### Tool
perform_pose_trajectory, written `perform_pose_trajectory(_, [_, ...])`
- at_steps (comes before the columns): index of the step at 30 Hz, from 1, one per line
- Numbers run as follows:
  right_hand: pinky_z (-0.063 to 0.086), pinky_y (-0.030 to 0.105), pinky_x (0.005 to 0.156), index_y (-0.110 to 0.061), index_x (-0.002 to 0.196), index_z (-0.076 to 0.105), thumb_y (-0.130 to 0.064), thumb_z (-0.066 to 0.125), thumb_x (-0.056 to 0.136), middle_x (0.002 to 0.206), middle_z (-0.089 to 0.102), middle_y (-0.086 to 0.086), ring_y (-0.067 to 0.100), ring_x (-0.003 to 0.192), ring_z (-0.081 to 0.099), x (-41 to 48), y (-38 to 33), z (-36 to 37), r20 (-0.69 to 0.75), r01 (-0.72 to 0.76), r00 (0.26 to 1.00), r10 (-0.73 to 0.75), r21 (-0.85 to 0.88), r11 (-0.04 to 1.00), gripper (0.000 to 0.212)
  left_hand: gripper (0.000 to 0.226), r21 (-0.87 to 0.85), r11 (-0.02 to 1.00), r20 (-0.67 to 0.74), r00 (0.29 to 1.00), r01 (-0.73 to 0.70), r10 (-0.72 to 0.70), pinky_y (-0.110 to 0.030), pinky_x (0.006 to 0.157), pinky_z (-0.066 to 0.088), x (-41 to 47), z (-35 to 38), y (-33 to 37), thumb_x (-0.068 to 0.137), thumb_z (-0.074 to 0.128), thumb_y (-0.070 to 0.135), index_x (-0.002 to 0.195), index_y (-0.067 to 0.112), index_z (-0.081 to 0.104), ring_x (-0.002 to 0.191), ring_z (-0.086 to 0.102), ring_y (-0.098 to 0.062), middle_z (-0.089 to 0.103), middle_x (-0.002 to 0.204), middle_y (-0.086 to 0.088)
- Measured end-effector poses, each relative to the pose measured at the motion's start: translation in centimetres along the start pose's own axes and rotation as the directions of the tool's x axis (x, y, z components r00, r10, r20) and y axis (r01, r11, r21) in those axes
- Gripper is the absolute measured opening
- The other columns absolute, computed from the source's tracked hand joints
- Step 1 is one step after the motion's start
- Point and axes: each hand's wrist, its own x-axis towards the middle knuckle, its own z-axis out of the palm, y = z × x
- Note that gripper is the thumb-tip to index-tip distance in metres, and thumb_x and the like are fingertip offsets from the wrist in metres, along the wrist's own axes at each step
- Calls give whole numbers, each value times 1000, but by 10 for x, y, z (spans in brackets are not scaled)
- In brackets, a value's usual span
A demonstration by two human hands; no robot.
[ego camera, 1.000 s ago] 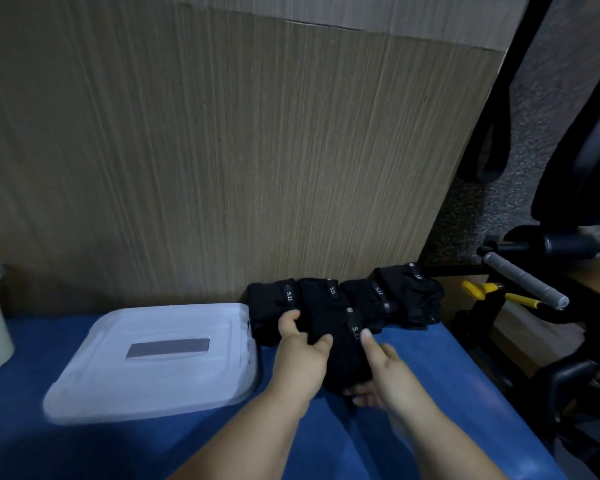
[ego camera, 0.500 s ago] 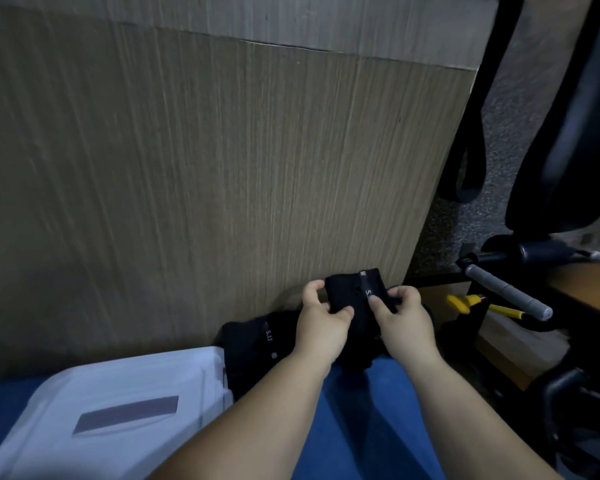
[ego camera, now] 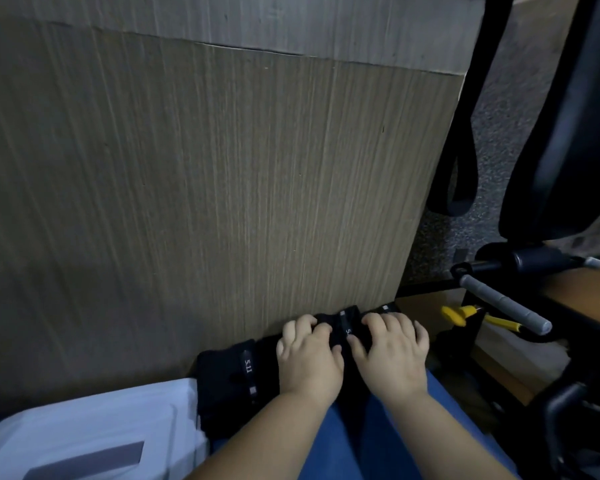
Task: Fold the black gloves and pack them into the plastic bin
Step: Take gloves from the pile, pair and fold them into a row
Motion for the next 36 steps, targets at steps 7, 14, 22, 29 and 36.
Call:
perform_pose_trajectory(7, [7,48,110,-39,126,59,-58,14,90,133,58,-9,17,135,42,-2,7,7,158,73,985,-66,-36,997,61,49,108,972,266,948,-207,173,-31,115,-11,5,4,-11,103,24,29,152,32,16,148,-7,-9,13,160,14])
perform_pose_trajectory(14, [-5,43,110,-45,140,41,-61,-10,80,150,38,-13,12,144,21,-4,9,15,167,50,985,-53,20,999,80,53,195,964,372,923,-181,98,-38,119,-5,5,7,-19,101,20,49,152,39,10,148,2,-12,23,158,11])
perform_pose_trajectory(22, [14,49,105,-39,121,64,-54,21,92,125,64,-6,20,124,53,-7,12,25,233,49,972,-36,-49,998,54,52,231,960,397,916,-160,57,-42,119,-4,4,8,-16,101,19,49,151,40,11,148,-3,-14,14,160,9])
perform_pose_trajectory(29, [21,57,104,-33,129,59,-54,25,92,117,66,-4,22,121,53,-1,10,13,140,47,989,-45,-15,999,54,54,190,975,347,937,-112,40,-39,119,-4,3,-5,-16,101,21,50,152,34,14,148,-4,-13,6,161,9])
perform_pose_trajectory(36, [22,53,105,-25,112,65,-46,28,93,110,63,-3,21,117,50,-5,-23,-25,-115,123,987,-110,112,986,46,54,156,987,238,971,-26,-12,-36,119,4,-18,-54,-35,101,26,48,152,30,19,148,5,-12,16,160,9])
